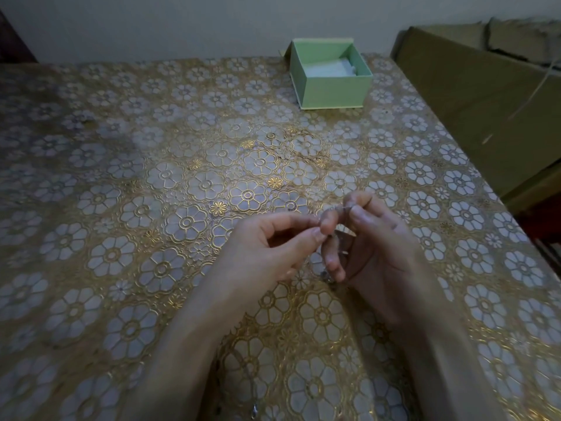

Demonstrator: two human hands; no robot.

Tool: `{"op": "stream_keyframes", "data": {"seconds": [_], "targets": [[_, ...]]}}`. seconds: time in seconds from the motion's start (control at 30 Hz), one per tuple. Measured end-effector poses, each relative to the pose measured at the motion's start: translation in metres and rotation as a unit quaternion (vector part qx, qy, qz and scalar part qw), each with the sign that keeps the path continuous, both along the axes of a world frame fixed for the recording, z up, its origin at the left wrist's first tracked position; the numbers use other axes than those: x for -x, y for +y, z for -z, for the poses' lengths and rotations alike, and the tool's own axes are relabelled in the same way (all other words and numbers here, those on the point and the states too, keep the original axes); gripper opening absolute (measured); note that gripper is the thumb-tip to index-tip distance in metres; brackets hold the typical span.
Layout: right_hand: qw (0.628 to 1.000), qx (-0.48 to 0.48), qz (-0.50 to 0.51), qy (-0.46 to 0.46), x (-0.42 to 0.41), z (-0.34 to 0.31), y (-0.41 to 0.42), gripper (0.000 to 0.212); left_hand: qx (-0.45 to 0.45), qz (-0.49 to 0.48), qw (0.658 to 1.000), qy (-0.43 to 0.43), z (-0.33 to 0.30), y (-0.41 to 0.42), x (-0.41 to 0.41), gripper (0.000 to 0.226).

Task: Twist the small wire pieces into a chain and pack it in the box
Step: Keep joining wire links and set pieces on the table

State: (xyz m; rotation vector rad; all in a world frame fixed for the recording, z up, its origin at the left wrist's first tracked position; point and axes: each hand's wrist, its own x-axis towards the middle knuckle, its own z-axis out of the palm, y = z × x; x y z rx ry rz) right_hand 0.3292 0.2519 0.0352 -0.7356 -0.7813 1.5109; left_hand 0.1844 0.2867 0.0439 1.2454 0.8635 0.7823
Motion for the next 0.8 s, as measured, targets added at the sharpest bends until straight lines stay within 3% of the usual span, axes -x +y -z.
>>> {"op": "stream_keyframes", "data": {"seconds": [0.1, 0.23, 0.4, 0.53, 0.63, 0.8], "targets": [[1.0, -0.001, 0.005, 0.004, 0.0006, 0.0011, 0.0013, 0.005, -0.005, -0.009, 1.0, 0.004, 0.0025, 0.0013, 0.0005, 0.011], [1.0, -0.005, 0.009, 0.0, 0.0007, 0.0021, 0.0007, 0.005, -0.02, -0.026, 0.999, 0.015, 0.0069, 0.0042, 0.0018, 0.006], [0.999, -0.018, -0.034, -0.001, 0.0023, 0.0025, -0.0004, 0.006, -0.046, 0.045, 0.997, 0.035, 0.0089, 0.0031, 0.0039, 0.02], [0.999, -0.016, -0.037, -0.012, 0.0015, 0.0029, -0.001, 0.008, -0.052, 0.026, 0.998, 0.028, 0.0085, 0.0019, 0.0011, 0.018], [1.0, -0.012, -0.019, -0.01, -0.0004, 0.0028, -0.0011, 0.006, -0.032, -0.005, 0.999, -0.012, 0.0074, 0.0044, 0.0011, 0.003], [1.0, -0.017, 0.004, 0.001, -0.0037, 0.0072, 0.0017, 0.009, -0.012, -0.046, 0.997, -0.058, 0.0075, 0.0089, 0.0082, 0.007]]}}
